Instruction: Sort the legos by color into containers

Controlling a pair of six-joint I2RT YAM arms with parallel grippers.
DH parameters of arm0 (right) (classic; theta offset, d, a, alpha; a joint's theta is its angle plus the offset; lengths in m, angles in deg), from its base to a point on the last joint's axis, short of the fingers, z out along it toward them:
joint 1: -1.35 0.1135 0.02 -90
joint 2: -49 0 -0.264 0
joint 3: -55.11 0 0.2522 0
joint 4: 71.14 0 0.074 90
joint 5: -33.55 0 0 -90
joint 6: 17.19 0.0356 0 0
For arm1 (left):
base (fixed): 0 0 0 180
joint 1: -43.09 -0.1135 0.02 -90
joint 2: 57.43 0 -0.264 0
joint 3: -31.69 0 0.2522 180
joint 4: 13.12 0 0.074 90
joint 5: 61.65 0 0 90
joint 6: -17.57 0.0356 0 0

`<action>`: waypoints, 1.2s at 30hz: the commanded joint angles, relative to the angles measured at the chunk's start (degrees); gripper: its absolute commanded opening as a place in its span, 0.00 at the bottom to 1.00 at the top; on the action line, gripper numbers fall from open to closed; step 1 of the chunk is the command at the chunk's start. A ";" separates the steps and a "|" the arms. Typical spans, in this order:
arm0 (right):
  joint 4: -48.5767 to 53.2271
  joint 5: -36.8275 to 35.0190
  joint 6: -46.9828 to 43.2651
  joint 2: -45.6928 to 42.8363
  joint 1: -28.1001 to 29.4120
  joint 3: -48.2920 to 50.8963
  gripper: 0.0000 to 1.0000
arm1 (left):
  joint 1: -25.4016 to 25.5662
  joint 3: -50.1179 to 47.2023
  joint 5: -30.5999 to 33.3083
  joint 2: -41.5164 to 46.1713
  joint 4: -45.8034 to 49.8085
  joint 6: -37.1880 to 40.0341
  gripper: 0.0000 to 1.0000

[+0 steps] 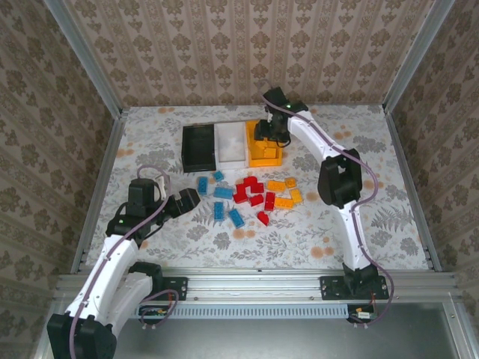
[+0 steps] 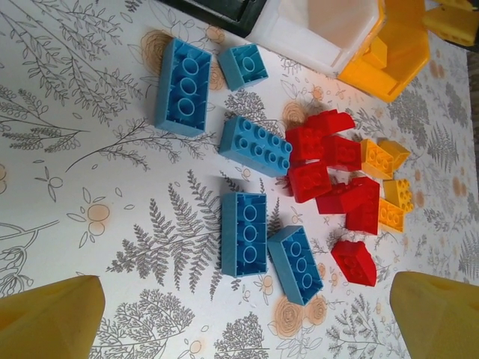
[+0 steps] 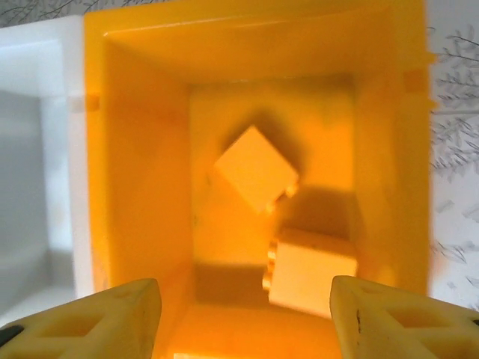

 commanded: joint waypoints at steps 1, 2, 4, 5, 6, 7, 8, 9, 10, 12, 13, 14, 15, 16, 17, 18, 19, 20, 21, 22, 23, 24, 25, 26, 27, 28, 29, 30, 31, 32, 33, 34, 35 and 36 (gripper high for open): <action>-0.15 1.96 -1.87 -12.77 -0.60 6.05 0.66 | -0.26 -0.29 -1.41 -0.07 -1.94 -1.33 1.00; -0.64 1.79 -2.24 -15.74 -0.96 9.63 0.67 | -0.25 -0.44 -1.49 -0.20 -2.21 -1.56 1.00; -2.04 1.53 -2.75 -21.37 -1.60 17.11 0.70 | -0.25 -0.71 -1.64 -0.47 -2.92 -1.95 1.00; -2.46 1.21 -3.36 -24.18 -1.87 21.08 0.71 | -0.21 -0.89 -1.80 -0.71 -3.41 -2.25 1.00; -2.44 0.20 -4.00 -26.92 -1.98 24.81 0.72 | -0.16 -1.15 -1.93 -0.97 -4.04 -2.62 1.00; -2.26 -1.17 -4.39 -28.92 -2.04 28.23 0.72 | -0.07 -1.32 -2.04 -1.31 -4.61 -2.96 1.00; -2.31 -2.47 -4.38 -31.43 -2.02 32.28 0.72 | 0.28 -1.42 -2.21 -1.81 -5.34 -3.07 1.00; -2.69 -2.85 -4.05 -33.81 -2.01 36.45 0.73 | 1.02 -1.39 -1.90 -2.44 -5.89 -3.10 1.00; -3.32 -2.63 -3.68 -35.64 -1.96 40.21 0.73 | 2.07 -1.13 -1.08 -3.16 -6.09 -2.85 1.00; -4.87 -1.78 -2.51 -39.42 -1.96 48.00 0.73 | 5.85 0.16 1.64 -5.37 -6.33 -1.85 1.00; -5.58 -1.70 -2.17 -40.93 -1.86 50.97 0.73 | 7.48 0.68 2.88 -6.54 -6.48 -1.47 1.00; -6.15 -1.91 -1.83 -42.15 -1.68 53.79 0.73 | 9.30 1.42 4.03 -8.22 -6.83 -1.28 1.00; -6.51 -2.21 -1.71 -43.09 -1.58 56.12 0.73 | 10.93 2.09 4.75 -10.03 -7.36 -1.33 1.00; -6.75 -2.51 -1.68 -43.46 -1.45 57.34 0.73 | 12.05 2.53 5.07 -11.48 -8.15 -1.53 1.00; -7.02 -2.67 -1.70 -43.63 -1.45 58.84 0.72 | 12.98 3.00 5.27 -13.29 -9.00 -1.93 1.00; -7.39 -2.80 -1.71 -43.44 -1.45 59.96 0.72 | 13.07 3.46 5.32 -14.94 -9.96 -2.41 1.00; -7.88 -2.74 -1.67 -43.12 -1.36 60.60 0.72 | 15.11 3.79 5.35 -16.12 -10.57 -2.69 1.00; -8.29 -2.60 -1.75 -42.42 -1.27 61.07 0.71 | 15.84 4.28 5.40 -17.25 -11.24 -2.90 1.00; -8.46 -2.63 -2.01 -41.46 -1.28 61.13 0.70 | 16.49 4.77 5.57 -18.08 -11.63 -3.01 1.00; -8.62 -2.74 -1.98 -40.70 -1.29 61.13 0.70 | 16.99 5.19 5.75 -18.63 -11.75 -3.01 1.00; -9.06 -3.02 -2.06 -39.68 -1.22 61.04 0.69 | 17.53 5.62 5.96 -19.01 -11.72 -2.92 1.00; -9.50 -3.11 -2.10 -38.60 -1.24 60.81 0.68 | 17.88 5.84 6.14 -19.13 -11.46 -2.94 1.00; -9.86 -3.13 -2.21 -37.79 -1.27 60.47 0.67 | 18.07 5.87 6.32 -18.99 -11.31 -2.83 1.00; -10.06 -2.97 -2.21 -36.57 -1.28 59.87 0.66 | 18.19 5.71 6.50 -18.65 -10.87 -2.76 1.00; -10.13 -2.78 -2.28 -35.47 -1.28 59.14 0.66 | 18.21 5.46 6.75 -18.12 -10.48 -2.71 1.00; -10.24 -2.59 -2.24 -34.63 -1.29 58.66 0.65 | 18.21 5.13 7.09 -17.56 -10.05 -2.59 1.00; -10.52 -2.43 -2.25 -33.67 -1.29 58.06 0.64 | 18.19 4.64 7.55 -16.82 -9.72 -2.46 1.00; -10.74 -2.33 -2.26 -32.77 -1.22 57.61 0.64 | 18.12 4.19 7.99 -16.00 -9.36 -2.48 1.00; -10.82 -2.26 -2.26 -32.00 -1.21 57.21 0.63 | 18.12 3.82 8.31 -15.45 -9.07 -2.49 1.00; -10.94 -2.25 -2.26 -31.10 -1.24 56.73 0.63 | 18.04 3.44 8.63 -14.72 -8.74 -2.48 1.00; -11.10 -2.15 -2.36 -30.29 -1.16 56.37 0.63 | 17.95 3.17 8.85 -14.13 -8.49 -2.42 1.00; -11.15 -1.97 -2.31 -29.66 -1.20 56.15 0.62 | 17.86 2.94 8.95 -13.74 -8.31 -2.39 1.00; -11.23 -1.82 -2.33 -28.96 -1.20 55.97 0.62 | 17.69 2.75 9.04 -13.37 -8.07 -2.21 1.00; -11.32 -1.93 -2.37 -28.43 -1.09 55.87 0.62 | 17.53 2.71 9.04 -13.09 -7.95 -2.11 1.00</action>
